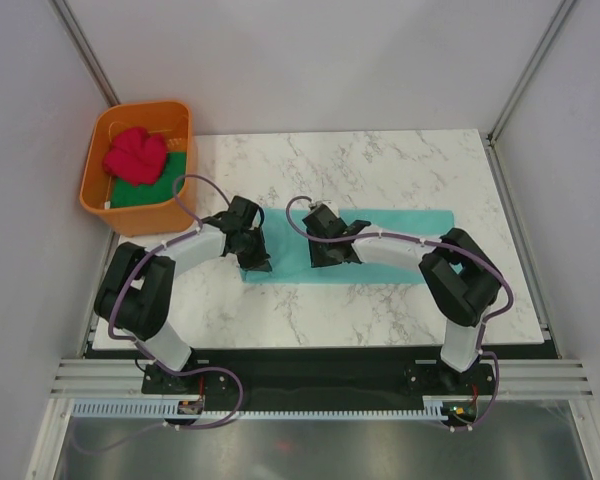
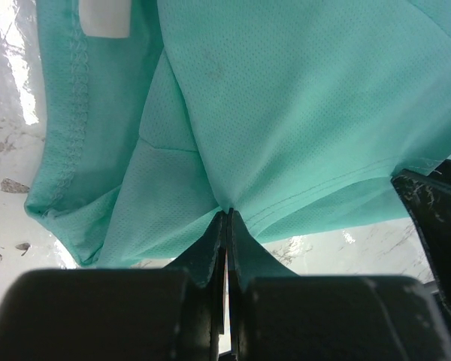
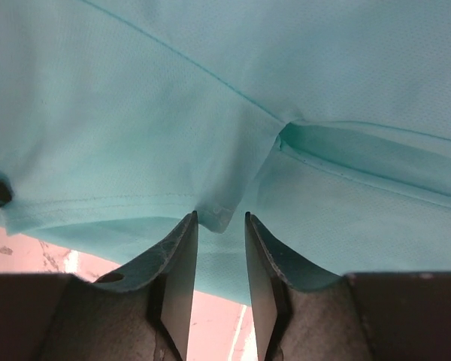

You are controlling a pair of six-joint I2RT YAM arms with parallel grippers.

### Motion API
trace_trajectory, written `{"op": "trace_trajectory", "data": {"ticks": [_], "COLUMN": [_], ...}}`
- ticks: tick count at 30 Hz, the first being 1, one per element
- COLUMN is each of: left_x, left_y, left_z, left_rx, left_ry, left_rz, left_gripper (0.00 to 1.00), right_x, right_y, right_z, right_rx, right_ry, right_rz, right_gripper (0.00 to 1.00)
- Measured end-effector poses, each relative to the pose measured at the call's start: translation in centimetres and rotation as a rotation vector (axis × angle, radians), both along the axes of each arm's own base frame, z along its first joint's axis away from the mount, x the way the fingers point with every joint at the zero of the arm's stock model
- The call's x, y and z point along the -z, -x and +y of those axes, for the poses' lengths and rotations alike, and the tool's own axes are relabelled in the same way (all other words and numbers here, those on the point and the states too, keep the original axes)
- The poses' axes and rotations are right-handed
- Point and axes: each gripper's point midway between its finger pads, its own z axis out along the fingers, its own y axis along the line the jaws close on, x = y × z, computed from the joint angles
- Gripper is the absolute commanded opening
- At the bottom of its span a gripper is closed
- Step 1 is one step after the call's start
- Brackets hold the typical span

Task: Fold and stack the t-shirts
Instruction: Fold the tshirt

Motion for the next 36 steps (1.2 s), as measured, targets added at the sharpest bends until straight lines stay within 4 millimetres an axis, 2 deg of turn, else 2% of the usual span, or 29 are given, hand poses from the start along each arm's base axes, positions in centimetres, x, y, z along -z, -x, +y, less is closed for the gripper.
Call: {"op": "trace_trajectory", "data": {"ticks": [5,11,19,26,36], "left_x": [-0.2,-0.2,-0.2,-0.3,-0.3], "left_y": [-0.4,-0.3,-0.1,-0.3,-0.3], "left_z": [-0.1,-0.2,-0.6,-0.6,-0.6], "left_rx": [-0.003,0.000,0.009,0.009,0.009], "left_ry": [0.009,0.028,0.046,0.049,0.049], "left_rz": [-0.004,0.010,0.024,0.020,0.019], "left_gripper": [0.02,0.02,0.02,0.02,0.02], "right_x": [-0.1,-0.8,-1.4,-1.2,0.1], "right_y": [0.7,0.6,-0.2,-0.7,-0.8], "right_z": [-0.5,-1.2,-0.3,0.1,-0.1], "right_rx": [-0.032,-0.078,-0.133,-0.137,-0.145], "right_ry": [0.011,0.020,0.043,0.052,0.098], "right_rz": [-0.035,-0.111,-0.204,-0.231,-0.235], "right_gripper": [0.46,0.43,0.42,0.45,0.36]}}
